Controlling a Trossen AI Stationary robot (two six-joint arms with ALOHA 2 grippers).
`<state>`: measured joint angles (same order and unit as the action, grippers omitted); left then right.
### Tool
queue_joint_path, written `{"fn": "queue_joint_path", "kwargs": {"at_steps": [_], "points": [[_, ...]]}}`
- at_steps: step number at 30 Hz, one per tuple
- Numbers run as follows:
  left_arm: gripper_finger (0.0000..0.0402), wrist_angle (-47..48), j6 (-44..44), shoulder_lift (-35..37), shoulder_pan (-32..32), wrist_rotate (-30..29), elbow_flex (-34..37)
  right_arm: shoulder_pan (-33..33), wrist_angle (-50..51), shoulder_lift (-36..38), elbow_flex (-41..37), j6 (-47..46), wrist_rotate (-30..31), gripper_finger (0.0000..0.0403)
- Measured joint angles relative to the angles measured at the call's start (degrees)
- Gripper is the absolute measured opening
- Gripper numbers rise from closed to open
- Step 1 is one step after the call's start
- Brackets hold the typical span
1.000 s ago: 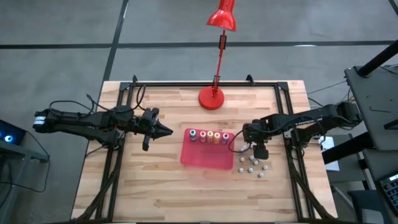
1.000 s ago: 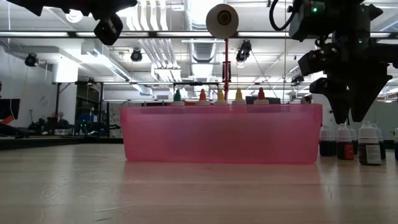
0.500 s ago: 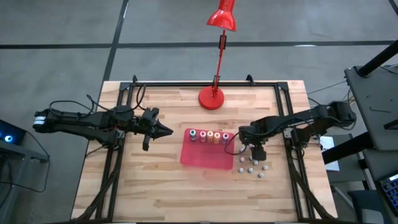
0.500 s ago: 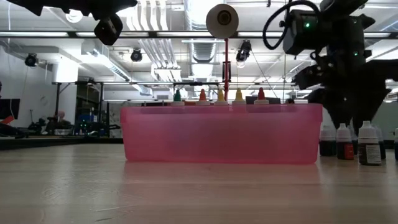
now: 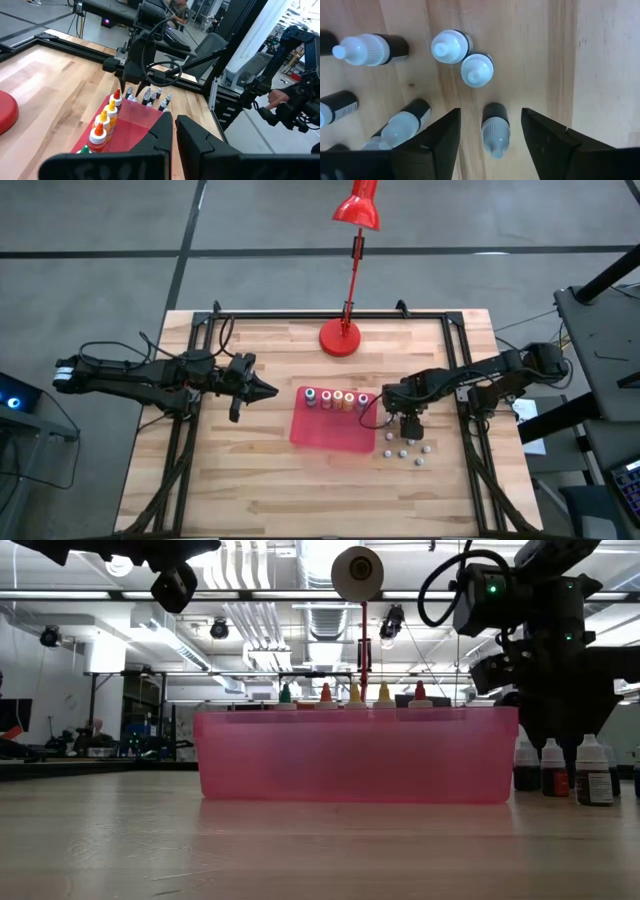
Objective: Pick & Place food coloring
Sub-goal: Put the small black food coloring bottle into the red bin
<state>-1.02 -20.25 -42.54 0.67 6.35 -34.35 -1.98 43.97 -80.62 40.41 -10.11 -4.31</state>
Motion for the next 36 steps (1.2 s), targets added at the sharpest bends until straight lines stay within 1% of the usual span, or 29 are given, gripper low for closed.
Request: {"fn": "queue_joint_path", "kwargs": {"at_steps": [8, 13, 18, 24, 36], "points": [[0.0, 0.18, 0.02, 0.0, 0.01, 0.0, 0.0, 0.0, 0.02, 0.0, -0.06, -0.01, 0.24, 0.0186], [0.0, 0.18, 0.02, 0.0, 0.01, 0.0, 0.0, 0.2, 0.17, 0.0, -0.14, -1.22, 1.67, 0.0177], [0.0, 0.18, 0.02, 0.0, 0.0, 0.0, 0.0, 0.31, 0.97, 0.0, -0.52, -5.77, 2.42, 0.0169], [0.0, 0.18, 0.04, 0.0, 0.0, 0.0, 0.0, 0.28, 1.05, 0.0, -1.94, -8.95, 1.2, 0.0166], [0.0, 0.22, 0.04, 0.0, 0.0, 0.0, 0.0, 0.28, 0.55, 2.69, -1.64, -9.22, 0.85, 0.0155]]}}
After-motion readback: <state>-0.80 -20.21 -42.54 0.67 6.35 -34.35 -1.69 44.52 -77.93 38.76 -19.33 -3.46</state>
